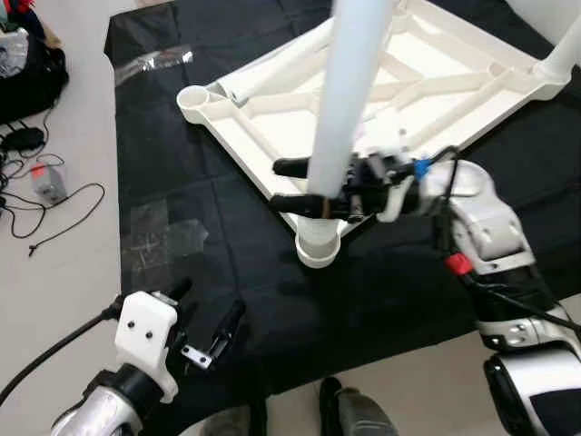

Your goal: Building children table

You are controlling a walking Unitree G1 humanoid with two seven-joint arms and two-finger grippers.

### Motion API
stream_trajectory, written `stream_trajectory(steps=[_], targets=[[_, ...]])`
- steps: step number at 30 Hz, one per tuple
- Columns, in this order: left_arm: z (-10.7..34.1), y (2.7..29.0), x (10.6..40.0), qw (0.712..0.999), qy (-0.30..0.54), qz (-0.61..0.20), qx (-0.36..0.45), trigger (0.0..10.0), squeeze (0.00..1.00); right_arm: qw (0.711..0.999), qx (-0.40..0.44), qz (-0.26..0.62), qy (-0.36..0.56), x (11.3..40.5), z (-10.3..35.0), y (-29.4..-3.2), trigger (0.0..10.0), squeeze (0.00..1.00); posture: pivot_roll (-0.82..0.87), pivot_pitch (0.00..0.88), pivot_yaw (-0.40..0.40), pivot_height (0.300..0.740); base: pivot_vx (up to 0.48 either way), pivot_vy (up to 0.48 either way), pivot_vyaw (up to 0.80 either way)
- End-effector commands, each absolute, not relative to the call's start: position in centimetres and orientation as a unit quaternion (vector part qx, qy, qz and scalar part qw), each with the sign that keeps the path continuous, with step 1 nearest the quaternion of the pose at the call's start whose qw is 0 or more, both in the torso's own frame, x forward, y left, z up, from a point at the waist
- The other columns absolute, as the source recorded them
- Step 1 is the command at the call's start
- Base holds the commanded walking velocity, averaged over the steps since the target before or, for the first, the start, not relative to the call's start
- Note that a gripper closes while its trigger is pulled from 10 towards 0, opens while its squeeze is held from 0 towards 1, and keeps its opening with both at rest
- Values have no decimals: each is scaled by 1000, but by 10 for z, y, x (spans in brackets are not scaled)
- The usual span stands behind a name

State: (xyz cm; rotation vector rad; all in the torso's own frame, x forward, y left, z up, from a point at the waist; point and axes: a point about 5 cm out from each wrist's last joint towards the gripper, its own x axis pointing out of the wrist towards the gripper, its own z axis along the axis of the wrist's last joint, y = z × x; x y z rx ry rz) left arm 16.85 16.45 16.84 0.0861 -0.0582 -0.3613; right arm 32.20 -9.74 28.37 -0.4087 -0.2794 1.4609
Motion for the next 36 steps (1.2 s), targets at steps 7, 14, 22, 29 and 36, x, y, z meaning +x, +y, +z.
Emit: stream_trajectory(steps=[7,14,22,29,36], targets=[[171,162,173,985,-58,-162,32,10000,0,706,-187,675,-104,325,281,-101,10000,0,41,364,-45,740,0,0,0],[173,155,176,980,-74,-182,33,10000,0,686,-161,700,-119,316,292,-106,10000,0,55,377,-53,740,0,0,0],[172,153,178,978,-80,-192,33,10000,0,685,-143,703,-129,313,288,-107,10000,0,68,383,-33,740,0,0,0],[172,152,179,977,-82,-196,34,10000,0,686,-136,703,-127,312,281,-108,10000,0,74,384,-29,740,0,0,0],[171,152,180,976,-85,-197,33,10000,0,685,-134,705,-124,310,279,-108,10000,0,69,384,-27,740,0,0,0]])
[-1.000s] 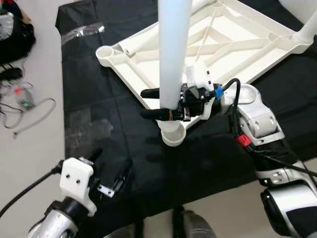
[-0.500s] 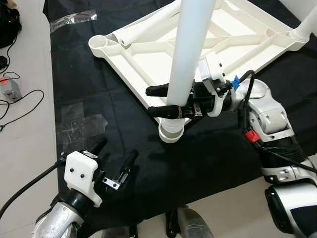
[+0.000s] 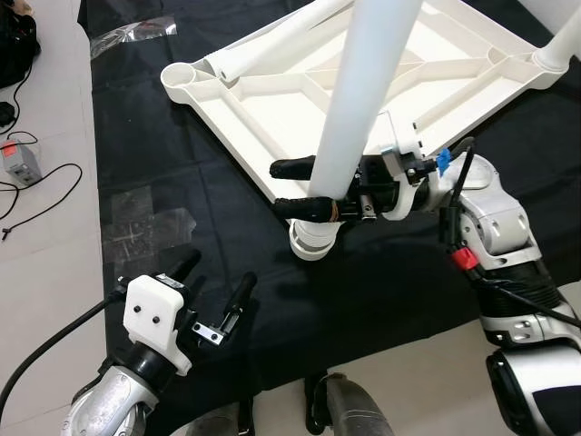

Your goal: Building children table

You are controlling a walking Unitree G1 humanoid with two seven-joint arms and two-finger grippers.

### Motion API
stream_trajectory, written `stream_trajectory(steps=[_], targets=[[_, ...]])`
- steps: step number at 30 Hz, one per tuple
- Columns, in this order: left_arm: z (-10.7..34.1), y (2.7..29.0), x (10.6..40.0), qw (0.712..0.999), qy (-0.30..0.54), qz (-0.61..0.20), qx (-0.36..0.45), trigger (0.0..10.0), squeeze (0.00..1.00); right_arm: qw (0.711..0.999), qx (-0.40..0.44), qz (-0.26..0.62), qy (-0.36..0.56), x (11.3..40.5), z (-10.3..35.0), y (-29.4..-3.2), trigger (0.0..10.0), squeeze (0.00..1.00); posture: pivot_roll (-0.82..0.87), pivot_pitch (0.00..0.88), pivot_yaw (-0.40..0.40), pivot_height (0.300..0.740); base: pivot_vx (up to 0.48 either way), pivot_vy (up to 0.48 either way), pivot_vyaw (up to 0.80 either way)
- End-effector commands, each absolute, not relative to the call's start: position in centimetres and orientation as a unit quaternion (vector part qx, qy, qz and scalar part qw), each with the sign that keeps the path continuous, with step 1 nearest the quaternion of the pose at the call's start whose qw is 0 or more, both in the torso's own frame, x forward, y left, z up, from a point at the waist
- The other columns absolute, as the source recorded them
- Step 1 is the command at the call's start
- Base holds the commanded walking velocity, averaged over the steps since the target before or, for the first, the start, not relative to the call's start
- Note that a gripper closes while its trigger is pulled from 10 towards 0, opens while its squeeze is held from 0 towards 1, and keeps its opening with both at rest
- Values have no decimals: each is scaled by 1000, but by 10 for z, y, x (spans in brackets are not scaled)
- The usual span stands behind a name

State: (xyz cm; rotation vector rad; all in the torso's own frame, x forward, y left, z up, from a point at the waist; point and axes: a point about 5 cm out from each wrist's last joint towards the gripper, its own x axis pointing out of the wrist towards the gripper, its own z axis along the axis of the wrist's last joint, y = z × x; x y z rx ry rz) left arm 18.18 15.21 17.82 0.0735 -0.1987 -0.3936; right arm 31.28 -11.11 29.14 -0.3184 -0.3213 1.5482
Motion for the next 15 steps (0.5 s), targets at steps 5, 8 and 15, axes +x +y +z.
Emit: stream_trajectory(steps=[5,8,15], targets=[[171,151,181,976,-86,-199,33,10000,0,684,-133,707,-124,308,276,-103,10000,0,72,382,-26,740,0,0,0],[171,151,181,975,-87,-200,32,10000,0,683,-131,708,-125,308,274,-99,10000,0,72,381,-27,740,0,0,0],[171,149,181,975,-87,-200,32,10000,0,678,-129,712,-128,306,272,-90,10000,0,71,373,-29,740,0,0,0]])
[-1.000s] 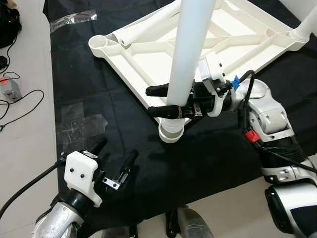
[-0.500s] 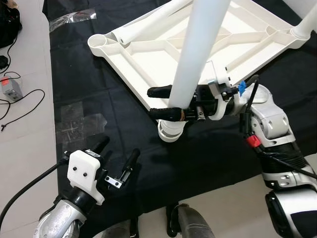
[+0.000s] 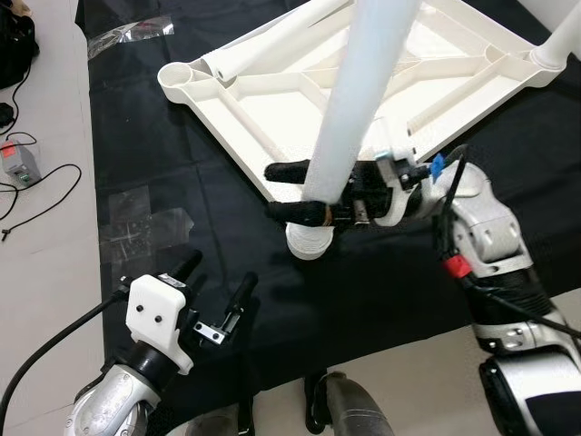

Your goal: Building children table

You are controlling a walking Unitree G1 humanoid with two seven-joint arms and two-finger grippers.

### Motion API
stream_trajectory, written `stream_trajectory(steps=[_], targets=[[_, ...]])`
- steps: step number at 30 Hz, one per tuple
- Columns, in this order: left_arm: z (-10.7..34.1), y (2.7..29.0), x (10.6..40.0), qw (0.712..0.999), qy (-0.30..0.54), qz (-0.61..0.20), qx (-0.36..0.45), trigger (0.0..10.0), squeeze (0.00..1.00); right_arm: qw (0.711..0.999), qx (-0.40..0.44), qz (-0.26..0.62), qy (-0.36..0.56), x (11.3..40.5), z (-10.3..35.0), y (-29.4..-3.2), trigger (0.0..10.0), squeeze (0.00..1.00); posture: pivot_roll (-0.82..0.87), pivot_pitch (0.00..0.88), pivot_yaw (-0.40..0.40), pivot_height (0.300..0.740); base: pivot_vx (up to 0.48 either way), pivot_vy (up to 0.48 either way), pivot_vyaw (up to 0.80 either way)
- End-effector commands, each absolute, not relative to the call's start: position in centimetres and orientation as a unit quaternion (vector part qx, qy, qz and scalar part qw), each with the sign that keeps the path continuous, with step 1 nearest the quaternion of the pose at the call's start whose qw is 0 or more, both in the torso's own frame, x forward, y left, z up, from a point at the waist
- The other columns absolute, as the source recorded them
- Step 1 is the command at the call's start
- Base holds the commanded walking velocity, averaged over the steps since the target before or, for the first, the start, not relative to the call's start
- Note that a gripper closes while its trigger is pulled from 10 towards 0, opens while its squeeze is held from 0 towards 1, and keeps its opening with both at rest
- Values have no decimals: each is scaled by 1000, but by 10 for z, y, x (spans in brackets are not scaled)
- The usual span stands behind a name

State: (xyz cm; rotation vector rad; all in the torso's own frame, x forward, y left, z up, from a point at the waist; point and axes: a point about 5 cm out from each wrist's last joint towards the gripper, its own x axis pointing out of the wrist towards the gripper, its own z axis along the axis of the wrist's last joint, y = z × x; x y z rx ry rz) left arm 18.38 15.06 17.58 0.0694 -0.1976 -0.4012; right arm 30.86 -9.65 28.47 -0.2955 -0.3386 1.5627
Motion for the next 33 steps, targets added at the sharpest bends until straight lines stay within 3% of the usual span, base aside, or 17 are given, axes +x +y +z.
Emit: stream_trajectory(steps=[1,15,33], targets=[[171,149,181,975,-87,-200,32,10000,0,678,-129,712,-128,306,272,-90,10000,0,71,373,-29,740,0,0,0],[172,149,181,975,-90,-199,32,10000,0,676,-137,713,-125,304,269,-84,10000,0,73,382,-33,740,0,0,0],[172,149,181,975,-90,-199,33,10000,0,688,-170,696,-115,312,273,-102,10000,0,73,385,-31,740,0,0,0]])
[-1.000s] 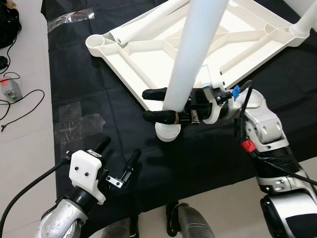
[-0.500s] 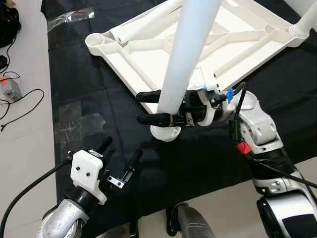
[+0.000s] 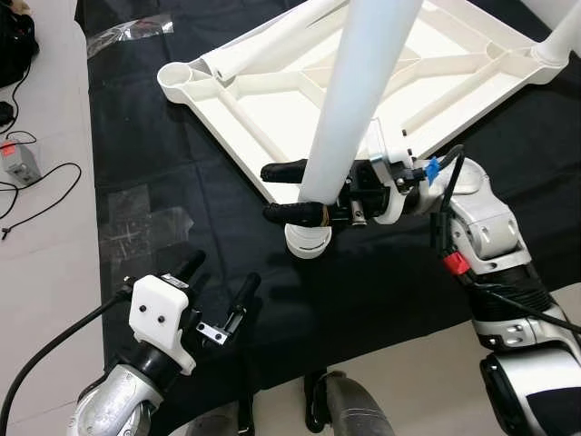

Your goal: Building children table

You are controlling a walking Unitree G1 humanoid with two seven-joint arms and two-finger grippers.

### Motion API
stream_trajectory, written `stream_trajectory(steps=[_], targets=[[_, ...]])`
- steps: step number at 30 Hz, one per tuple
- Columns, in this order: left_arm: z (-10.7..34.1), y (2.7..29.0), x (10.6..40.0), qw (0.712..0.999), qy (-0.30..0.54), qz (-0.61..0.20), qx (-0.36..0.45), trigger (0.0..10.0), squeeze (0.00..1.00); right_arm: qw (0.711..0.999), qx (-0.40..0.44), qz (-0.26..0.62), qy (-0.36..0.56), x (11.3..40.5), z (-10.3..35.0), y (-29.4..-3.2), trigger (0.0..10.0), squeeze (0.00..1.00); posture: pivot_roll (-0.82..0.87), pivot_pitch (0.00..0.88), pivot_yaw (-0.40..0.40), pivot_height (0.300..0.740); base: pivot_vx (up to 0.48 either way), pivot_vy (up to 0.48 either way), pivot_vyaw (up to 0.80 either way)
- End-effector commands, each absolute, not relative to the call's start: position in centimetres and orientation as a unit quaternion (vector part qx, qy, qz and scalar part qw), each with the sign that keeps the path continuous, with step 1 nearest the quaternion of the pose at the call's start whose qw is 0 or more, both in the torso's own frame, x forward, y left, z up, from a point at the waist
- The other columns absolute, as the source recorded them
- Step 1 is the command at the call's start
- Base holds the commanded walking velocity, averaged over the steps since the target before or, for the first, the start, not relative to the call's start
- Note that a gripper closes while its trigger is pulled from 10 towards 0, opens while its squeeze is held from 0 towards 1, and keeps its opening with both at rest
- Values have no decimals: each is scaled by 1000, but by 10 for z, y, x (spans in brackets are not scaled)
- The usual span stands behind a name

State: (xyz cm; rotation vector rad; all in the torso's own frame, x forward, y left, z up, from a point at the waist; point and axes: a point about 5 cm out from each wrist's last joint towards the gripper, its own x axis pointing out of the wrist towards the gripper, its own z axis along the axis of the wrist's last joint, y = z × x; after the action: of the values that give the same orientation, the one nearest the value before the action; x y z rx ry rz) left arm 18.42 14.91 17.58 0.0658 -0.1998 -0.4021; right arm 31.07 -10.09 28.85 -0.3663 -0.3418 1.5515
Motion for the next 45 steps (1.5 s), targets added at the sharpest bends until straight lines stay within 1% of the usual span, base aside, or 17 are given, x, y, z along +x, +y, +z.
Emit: stream_trajectory(steps=[1,15,25,27,32,34,35,36,37,38,39,40,41,42,43,44,45], targets=[[172,149,181,975,-90,-199,33,10000,0,688,-170,696,-115,312,273,-102,10000,0,73,385,-31,740,0,0,0],[172,149,182,975,-91,-198,33,10000,0,677,-162,710,-108,307,268,-98,10000,0,70,385,-33,740,0,0,0],[172,149,182,976,-91,-197,34,10000,0,681,-156,707,-107,306,263,-94,10000,0,70,385,-33,740,0,0,0],[172,149,181,976,-91,-196,34,10000,0,697,-151,692,-110,303,259,-91,10000,0,70,387,-31,740,0,0,0],[172,149,182,976,-91,-196,35,10000,0,714,-149,676,-111,301,254,-89,10000,0,67,386,-29,740,0,0,0],[171,150,182,976,-91,-196,36,10000,0,787,-142,591,-107,303,244,-83,10000,0,65,381,-43,740,0,0,0],[171,150,182,976,-91,-196,36,10000,0,787,-142,591,-107,303,244,-83,10000,0,65,381,-43,740,0,0,0],[170,150,181,976,-90,-196,36,10000,0,824,-129,542,-101,304,240,-82,10000,0,65,378,-53,740,0,0,0],[170,150,181,976,-90,-196,36,10000,0,846,-120,510,-97,305,237,-82,10000,0,65,378,-53,740,0,0,0],[170,150,181,976,-90,-196,36,10000,0,846,-120,510,-97,305,237,-82,10000,0,65,378,-53,740,0,0,0],[170,150,181,976,-90,-196,36,10000,0,856,-115,496,-94,305,235,-82,10000,0,65,378,-53,740,0,0,0],[170,150,182,976,-91,-192,37,10000,0,895,-115,424,-77,292,215,-81,10000,0,60,381,-38,740,0,0,0],[170,150,182,976,-91,-192,37,10000,0,895,-115,424,-77,292,215,-81,10000,0,60,381,-38,740,0,0,0],[170,151,183,977,-92,-191,38,10000,0,921,-111,368,-66,281,202,-78,10000,0,49,373,-30,740,0,0,0],[170,151,183,977,-92,-191,38,10000,0,921,-111,368,-66,281,202,-78,10000,0,49,373,-30,740,0,0,0],[170,151,185,977,-92,-191,39,10000,0,936,-108,329,-60,273,196,-77,10000,0,53,363,-27,740,0,0,0],[170,151,185,977,-92,-191,39,10000,0,936,-108,329,-60,273,196,-77,10000,0,53,363,-27,740,0,0,0]])
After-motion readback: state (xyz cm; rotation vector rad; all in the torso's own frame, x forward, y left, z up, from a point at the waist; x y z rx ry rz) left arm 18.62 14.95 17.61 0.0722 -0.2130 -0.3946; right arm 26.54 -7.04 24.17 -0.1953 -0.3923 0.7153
